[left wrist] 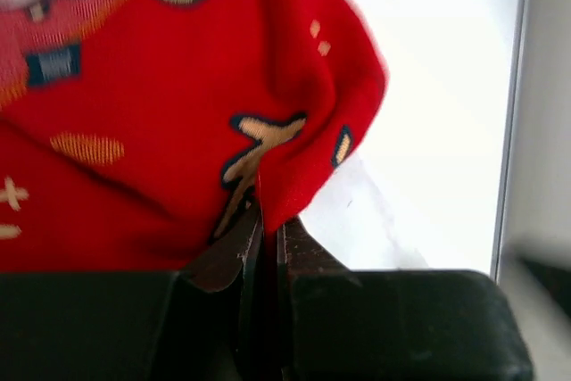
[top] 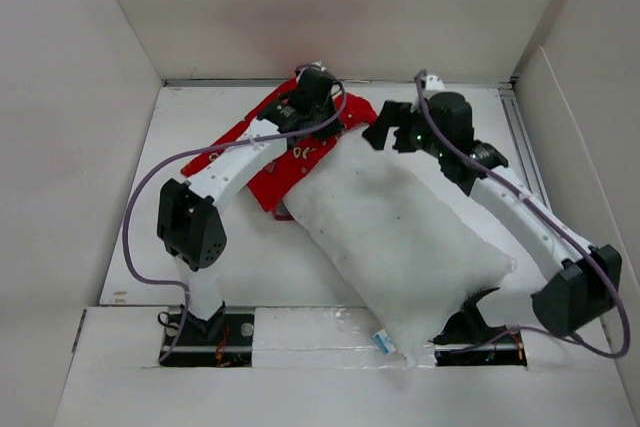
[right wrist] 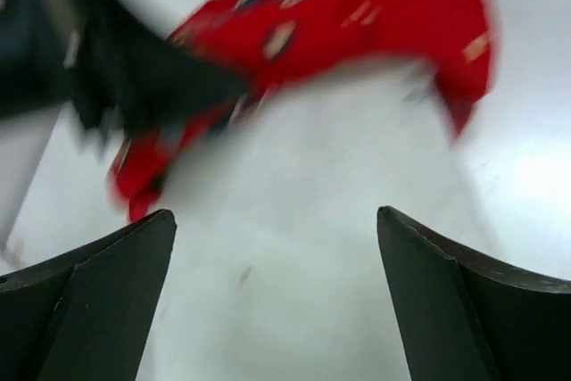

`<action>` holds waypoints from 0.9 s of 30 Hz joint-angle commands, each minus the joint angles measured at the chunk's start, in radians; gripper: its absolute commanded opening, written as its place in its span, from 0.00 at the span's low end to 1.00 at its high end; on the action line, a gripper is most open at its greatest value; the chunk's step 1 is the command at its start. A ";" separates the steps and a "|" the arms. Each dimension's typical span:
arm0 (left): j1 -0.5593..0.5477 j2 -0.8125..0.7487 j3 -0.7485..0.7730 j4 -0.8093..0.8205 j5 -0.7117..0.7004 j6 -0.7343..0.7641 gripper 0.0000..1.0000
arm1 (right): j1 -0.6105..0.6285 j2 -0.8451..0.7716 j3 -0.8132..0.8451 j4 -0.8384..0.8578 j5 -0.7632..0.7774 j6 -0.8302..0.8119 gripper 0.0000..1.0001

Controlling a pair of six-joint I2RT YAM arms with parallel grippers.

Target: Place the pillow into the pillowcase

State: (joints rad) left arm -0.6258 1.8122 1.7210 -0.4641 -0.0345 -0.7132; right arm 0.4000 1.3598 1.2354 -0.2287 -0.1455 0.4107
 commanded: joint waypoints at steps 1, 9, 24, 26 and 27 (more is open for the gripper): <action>0.008 0.007 0.152 -0.062 -0.047 0.061 0.00 | 0.138 -0.082 -0.085 -0.211 0.072 -0.067 1.00; 0.069 0.016 0.265 -0.108 -0.011 0.097 0.00 | 0.375 0.019 -0.183 -0.195 0.459 0.085 1.00; 0.045 -0.077 0.035 -0.056 0.090 0.179 0.00 | 0.332 0.086 -0.113 0.262 0.159 0.017 0.00; 0.006 -0.077 0.099 -0.114 0.090 0.205 0.00 | 0.265 0.013 -0.079 0.262 0.172 0.005 0.00; 0.006 -0.077 0.115 -0.131 0.090 0.218 0.00 | 0.237 -0.019 -0.039 0.262 0.181 -0.009 0.00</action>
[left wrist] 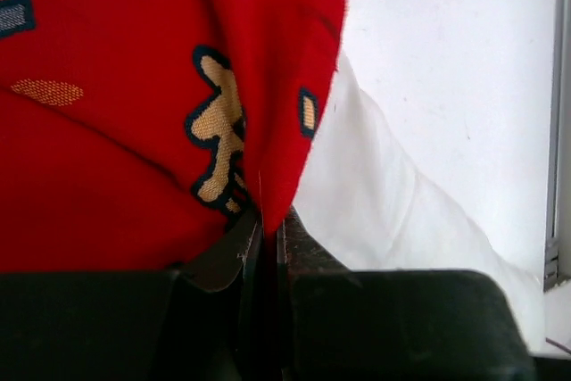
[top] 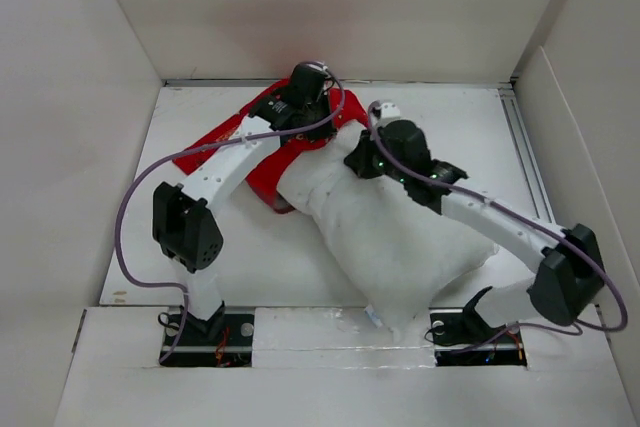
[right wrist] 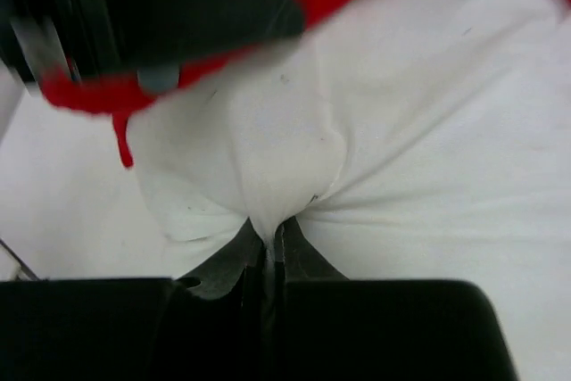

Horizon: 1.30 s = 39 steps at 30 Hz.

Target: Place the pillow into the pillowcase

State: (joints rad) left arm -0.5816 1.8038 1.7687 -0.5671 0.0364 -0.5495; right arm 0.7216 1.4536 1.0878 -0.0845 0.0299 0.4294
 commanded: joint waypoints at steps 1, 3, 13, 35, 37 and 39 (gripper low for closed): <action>-0.038 -0.092 0.067 -0.037 0.043 0.054 0.00 | -0.112 -0.165 0.132 0.118 0.005 -0.044 0.00; -0.099 -0.162 0.099 -0.017 0.108 0.054 0.00 | -0.212 -0.188 0.253 0.036 0.005 -0.087 0.00; -0.204 -0.225 0.142 0.171 0.207 -0.154 0.00 | -0.196 -0.113 0.080 0.210 0.005 -0.017 0.00; -0.066 0.024 0.034 0.143 -0.108 -0.066 0.70 | -0.332 0.008 -0.241 0.512 -0.165 0.104 0.61; -0.054 -0.105 -0.009 0.182 -0.200 -0.056 1.00 | -0.344 -0.031 -0.241 0.512 -0.188 0.104 0.73; -0.054 -0.170 -0.009 0.164 -0.259 -0.032 1.00 | -0.344 -0.070 -0.241 0.473 -0.200 0.077 0.74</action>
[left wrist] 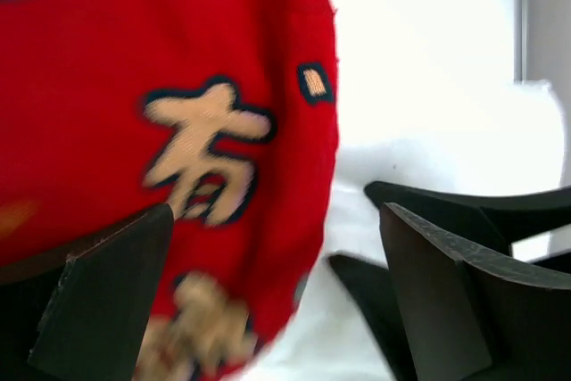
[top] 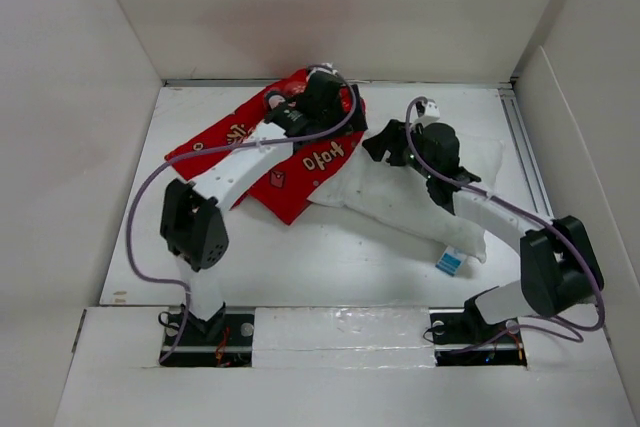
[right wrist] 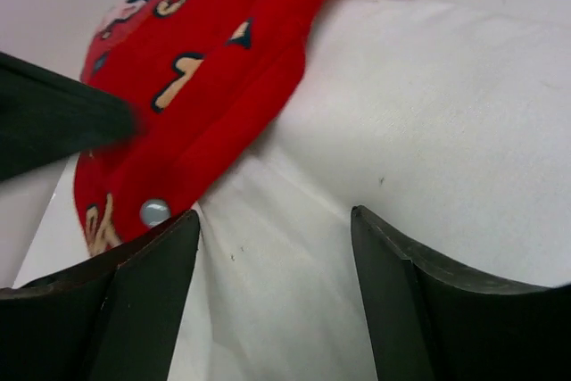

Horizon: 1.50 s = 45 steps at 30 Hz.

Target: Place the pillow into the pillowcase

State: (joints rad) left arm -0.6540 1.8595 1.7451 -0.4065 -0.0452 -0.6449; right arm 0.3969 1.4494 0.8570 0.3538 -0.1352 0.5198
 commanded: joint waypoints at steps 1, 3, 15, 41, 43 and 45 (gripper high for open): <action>0.001 -0.282 0.014 -0.049 -0.265 0.064 1.00 | -0.020 -0.079 0.006 -0.026 -0.023 -0.024 0.74; -0.036 -0.344 -0.031 -0.084 -0.355 0.073 1.00 | -0.009 -0.104 0.040 -0.109 0.055 -0.033 0.74; -0.056 -0.767 -0.979 0.294 -0.281 -0.035 1.00 | -0.056 -0.188 0.110 -0.412 -0.006 -0.066 0.76; -0.056 -0.583 -1.082 0.542 -0.318 0.042 0.40 | 0.025 -0.247 0.079 -0.403 -0.093 -0.184 0.76; -0.056 -0.583 -1.055 0.513 -0.341 0.042 0.31 | 0.078 -0.247 0.079 -0.403 -0.026 -0.208 0.77; -0.056 -0.583 -1.040 0.499 -0.357 0.054 0.22 | 0.117 -0.247 0.088 -0.412 0.028 -0.242 1.00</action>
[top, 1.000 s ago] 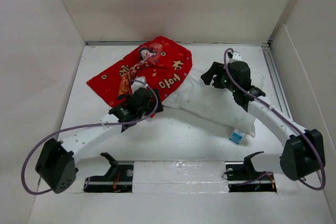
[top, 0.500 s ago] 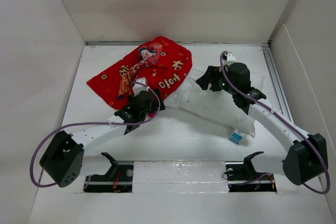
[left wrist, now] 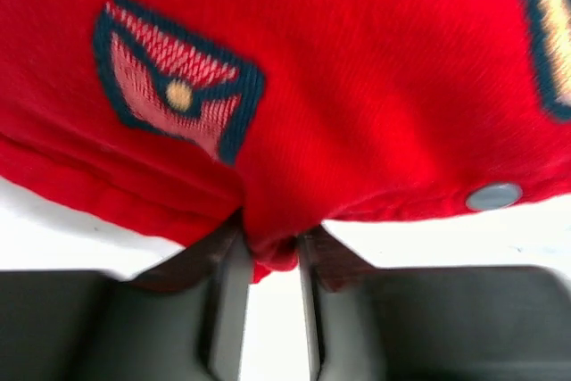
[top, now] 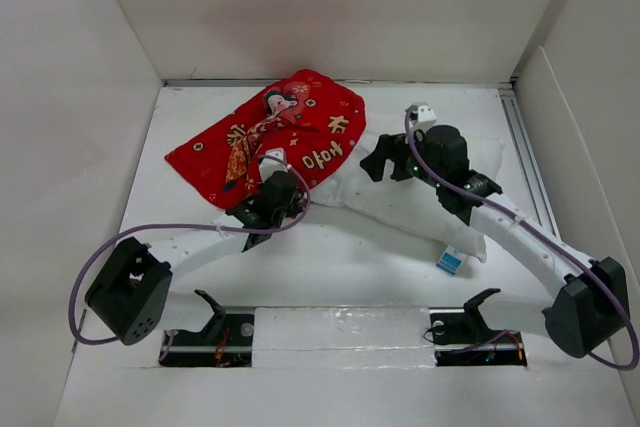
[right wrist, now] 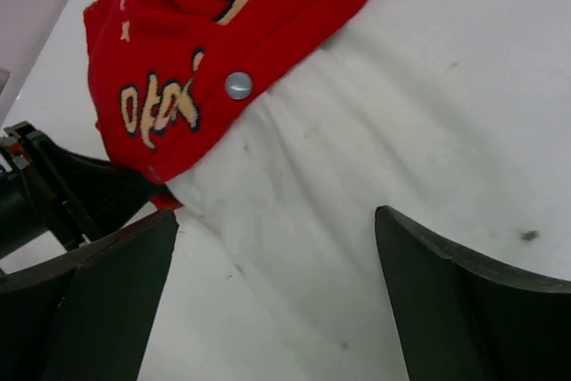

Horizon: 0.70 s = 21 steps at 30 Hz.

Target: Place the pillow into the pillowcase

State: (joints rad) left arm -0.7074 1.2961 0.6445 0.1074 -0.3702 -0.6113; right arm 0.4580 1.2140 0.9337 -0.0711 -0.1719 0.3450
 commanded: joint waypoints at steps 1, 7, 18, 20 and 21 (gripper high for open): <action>-0.003 -0.020 0.061 -0.024 -0.057 0.021 0.18 | 0.076 -0.011 0.011 0.013 0.092 -0.077 1.00; -0.003 0.017 0.178 -0.117 -0.114 0.021 0.00 | 0.249 -0.027 0.043 -0.001 0.431 -0.147 1.00; 0.017 -0.055 0.422 -0.250 0.096 0.039 0.00 | 0.232 0.211 0.080 0.093 0.376 -0.169 1.00; 0.003 -0.075 0.422 -0.219 0.140 0.050 0.00 | 0.243 0.232 0.065 0.186 0.255 -0.169 1.00; 0.003 -0.084 0.432 -0.207 0.161 0.050 0.00 | 0.260 0.255 0.051 0.217 0.229 -0.169 1.00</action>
State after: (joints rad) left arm -0.6937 1.2861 1.0126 -0.1413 -0.3149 -0.5827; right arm 0.6788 1.4429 0.9806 -0.0105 0.2054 0.1886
